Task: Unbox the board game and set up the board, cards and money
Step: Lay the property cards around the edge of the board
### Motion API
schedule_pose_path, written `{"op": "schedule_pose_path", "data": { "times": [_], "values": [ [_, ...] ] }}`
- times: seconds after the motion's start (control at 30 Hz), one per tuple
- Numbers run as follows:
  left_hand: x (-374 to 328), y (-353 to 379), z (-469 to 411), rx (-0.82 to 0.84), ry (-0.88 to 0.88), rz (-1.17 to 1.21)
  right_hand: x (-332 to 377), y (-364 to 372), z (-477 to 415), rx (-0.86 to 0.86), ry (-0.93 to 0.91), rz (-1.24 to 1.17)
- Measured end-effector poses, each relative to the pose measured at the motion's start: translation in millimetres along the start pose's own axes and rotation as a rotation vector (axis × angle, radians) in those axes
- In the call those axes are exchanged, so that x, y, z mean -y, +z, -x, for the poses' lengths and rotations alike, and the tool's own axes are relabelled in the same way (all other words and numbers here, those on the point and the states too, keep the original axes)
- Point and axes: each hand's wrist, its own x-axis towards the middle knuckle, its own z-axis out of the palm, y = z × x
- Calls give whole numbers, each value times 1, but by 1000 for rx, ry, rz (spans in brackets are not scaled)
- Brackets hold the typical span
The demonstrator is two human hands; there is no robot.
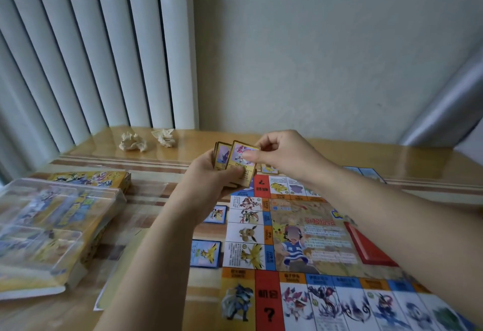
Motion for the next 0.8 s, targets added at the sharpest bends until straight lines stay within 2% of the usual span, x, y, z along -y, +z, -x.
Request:
{"op": "schedule_pose_path", "data": {
  "times": [0.2,0.43,0.57,0.67,0.8],
  "values": [
    [-3,14,13,8,-11,-202,0,-19,29,-21,45,27],
    [3,39,42,132,-38,-401,-15,-48,92,17,144,86],
    [5,37,70,64,0,-486,-19,-39,142,182,212,131],
    [17,28,90,52,36,-692,-22,-10,173,348,195,194],
    [30,26,122,123,40,-931,-30,21,192,379,138,281]
  ]
}}
